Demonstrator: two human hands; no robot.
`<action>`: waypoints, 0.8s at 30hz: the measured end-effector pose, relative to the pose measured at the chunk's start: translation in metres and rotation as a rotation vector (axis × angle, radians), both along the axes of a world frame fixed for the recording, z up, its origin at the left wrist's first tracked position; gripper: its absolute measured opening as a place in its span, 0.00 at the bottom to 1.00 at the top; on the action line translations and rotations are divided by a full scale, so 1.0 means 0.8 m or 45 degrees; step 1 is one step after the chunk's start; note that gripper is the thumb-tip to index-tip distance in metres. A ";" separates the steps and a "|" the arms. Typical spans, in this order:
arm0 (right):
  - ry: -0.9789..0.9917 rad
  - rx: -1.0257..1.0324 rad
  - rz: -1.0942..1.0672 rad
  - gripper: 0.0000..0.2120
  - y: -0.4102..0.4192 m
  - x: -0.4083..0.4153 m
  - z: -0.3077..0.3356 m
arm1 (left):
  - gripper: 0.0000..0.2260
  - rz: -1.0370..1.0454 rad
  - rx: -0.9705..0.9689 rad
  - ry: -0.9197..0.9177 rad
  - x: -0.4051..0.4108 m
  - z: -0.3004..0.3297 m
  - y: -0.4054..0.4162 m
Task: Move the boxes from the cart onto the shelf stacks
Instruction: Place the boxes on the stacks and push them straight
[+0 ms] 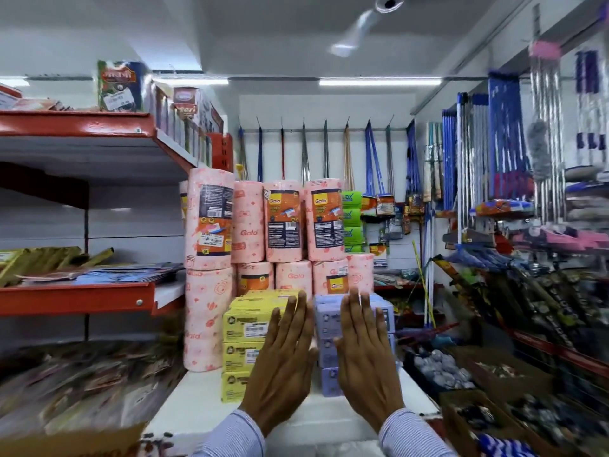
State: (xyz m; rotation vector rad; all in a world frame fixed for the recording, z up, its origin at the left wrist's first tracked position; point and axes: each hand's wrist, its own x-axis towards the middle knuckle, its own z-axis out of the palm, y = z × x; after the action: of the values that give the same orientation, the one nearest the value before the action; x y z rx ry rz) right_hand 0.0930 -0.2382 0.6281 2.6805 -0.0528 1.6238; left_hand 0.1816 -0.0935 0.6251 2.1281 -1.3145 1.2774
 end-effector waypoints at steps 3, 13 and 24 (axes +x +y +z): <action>-0.002 0.037 -0.047 0.29 -0.037 -0.015 -0.001 | 0.29 -0.029 0.007 0.008 -0.016 0.002 -0.038; 0.108 0.010 0.036 0.31 -0.082 -0.013 -0.012 | 0.28 0.081 -0.017 0.013 -0.012 -0.019 -0.085; 0.069 0.043 0.103 0.31 -0.084 -0.005 -0.015 | 0.27 0.137 -0.009 0.024 -0.009 -0.018 -0.084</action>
State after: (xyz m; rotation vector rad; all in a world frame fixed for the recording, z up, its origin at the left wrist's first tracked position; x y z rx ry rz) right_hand 0.0891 -0.3057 0.6158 2.7851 0.0288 1.5841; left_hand 0.1743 -0.1610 0.6109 2.2279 -1.2005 1.2979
